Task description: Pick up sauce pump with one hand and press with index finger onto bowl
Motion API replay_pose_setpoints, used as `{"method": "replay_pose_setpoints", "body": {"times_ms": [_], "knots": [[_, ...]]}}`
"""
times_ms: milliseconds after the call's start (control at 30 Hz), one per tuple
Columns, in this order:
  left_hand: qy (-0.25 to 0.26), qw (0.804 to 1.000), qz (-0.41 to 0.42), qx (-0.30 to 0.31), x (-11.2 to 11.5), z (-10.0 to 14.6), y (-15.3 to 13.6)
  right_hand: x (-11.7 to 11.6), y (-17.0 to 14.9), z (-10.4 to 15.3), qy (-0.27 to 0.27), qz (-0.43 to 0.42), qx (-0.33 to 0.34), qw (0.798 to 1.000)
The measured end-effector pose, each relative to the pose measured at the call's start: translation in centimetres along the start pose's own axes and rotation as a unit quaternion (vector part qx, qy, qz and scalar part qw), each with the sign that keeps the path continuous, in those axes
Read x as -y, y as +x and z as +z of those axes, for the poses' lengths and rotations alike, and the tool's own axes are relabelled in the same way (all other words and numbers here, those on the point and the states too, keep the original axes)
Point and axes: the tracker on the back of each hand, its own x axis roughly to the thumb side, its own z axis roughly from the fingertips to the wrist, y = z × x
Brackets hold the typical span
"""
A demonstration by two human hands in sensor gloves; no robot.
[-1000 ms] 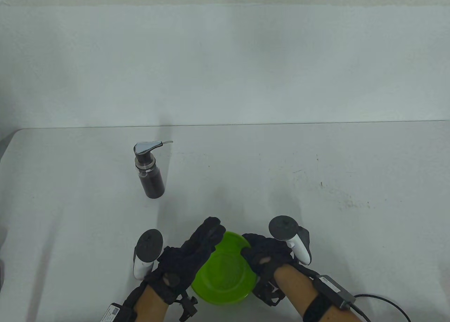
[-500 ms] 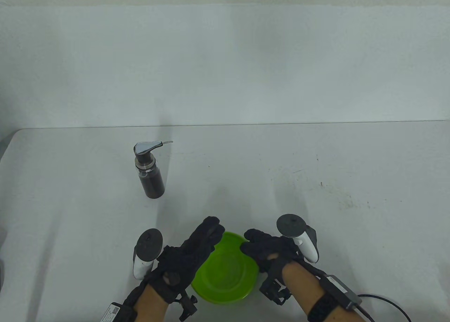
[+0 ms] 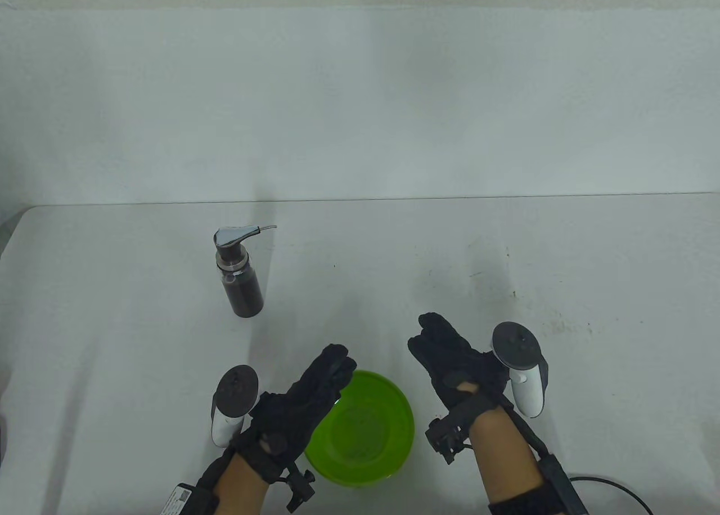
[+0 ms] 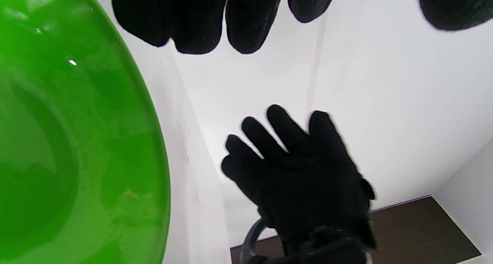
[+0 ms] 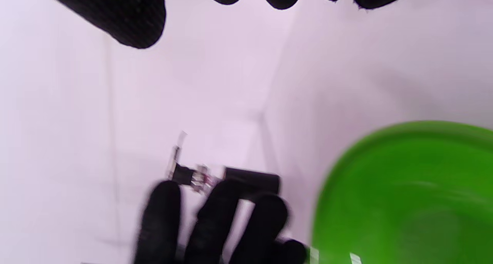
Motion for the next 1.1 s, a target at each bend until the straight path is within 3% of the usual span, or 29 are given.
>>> {"method": "replay_pose_setpoints", "body": {"times_ms": [100, 233, 300, 533, 933, 1100], "knots": [[0.003, 1.000, 0.002, -0.001, -0.2, 0.0, -0.1, -1.2, 1.1, 1.2, 0.015, -0.016, 0.047, 0.999], [0.008, 1.000, 0.002, 0.002, -0.4, 0.0, 0.0, -3.4, 0.2, 2.0, 0.093, -0.069, 0.100, 0.988], [0.011, 1.000, 0.000, 0.003, -0.5, 0.0, 0.0, -4.0, -0.5, 2.2, 0.108, -0.088, 0.121, 0.983], [0.021, 1.000, -0.013, -0.001, -0.9, 0.1, -0.1, -6.1, -2.3, 1.6, 0.200, -0.021, 0.136, 0.970], [0.019, 0.999, -0.044, -0.017, -0.7, -0.1, -0.4, -6.1, -3.8, 1.2, 0.200, -0.039, 0.132, 0.970], [0.044, 0.995, -0.084, 0.008, -0.8, -0.4, 1.6, -6.0, -3.8, 1.3, 0.200, -0.050, 0.136, 0.969]]}}
